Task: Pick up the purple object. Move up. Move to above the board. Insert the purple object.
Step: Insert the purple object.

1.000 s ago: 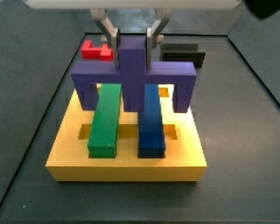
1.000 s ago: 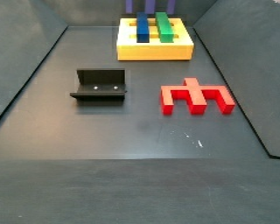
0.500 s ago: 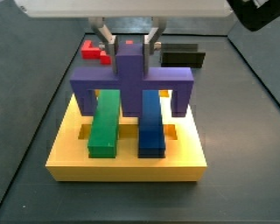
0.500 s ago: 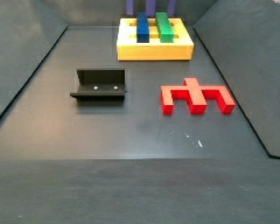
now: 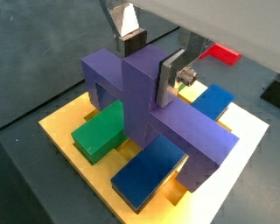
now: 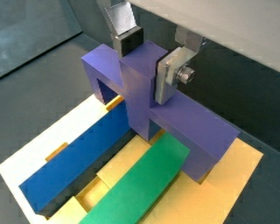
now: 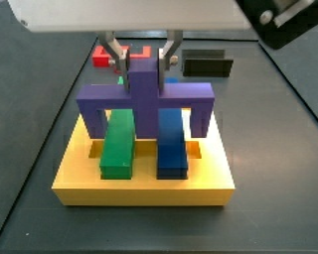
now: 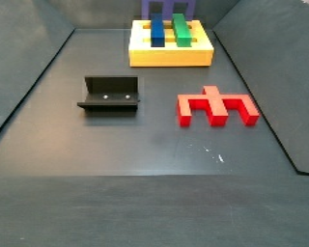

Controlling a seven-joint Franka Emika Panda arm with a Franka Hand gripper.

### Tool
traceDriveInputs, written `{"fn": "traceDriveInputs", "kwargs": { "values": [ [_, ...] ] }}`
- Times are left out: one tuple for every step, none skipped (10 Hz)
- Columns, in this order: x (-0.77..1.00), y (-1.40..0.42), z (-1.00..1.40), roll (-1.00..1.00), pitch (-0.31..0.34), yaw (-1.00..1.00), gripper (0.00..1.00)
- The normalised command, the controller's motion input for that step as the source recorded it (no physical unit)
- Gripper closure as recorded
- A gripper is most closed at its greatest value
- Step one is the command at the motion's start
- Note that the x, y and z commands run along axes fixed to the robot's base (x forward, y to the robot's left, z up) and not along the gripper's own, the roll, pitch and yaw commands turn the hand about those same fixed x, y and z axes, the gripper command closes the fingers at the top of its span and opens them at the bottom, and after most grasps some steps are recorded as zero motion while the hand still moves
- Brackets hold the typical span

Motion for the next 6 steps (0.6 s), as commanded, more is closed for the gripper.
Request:
{"fn": "traceDriveInputs", "kwargs": {
  "values": [
    [0.0,-0.03,-0.24,0.0,-0.091,0.02,1.0],
    [0.0,-0.03,-0.23,0.0,-0.097,0.02,1.0],
    [0.0,-0.02,-0.21,0.0,-0.077,0.0,1.0],
    [-0.17,0.0,0.0,0.0,-0.017,0.0,1.0],
    [-0.21,0.0,0.13,0.0,-0.016,-0.01,1.0],
    [-0.05,0.0,0.0,0.0,0.0,0.0,1.0]
  ]
}}
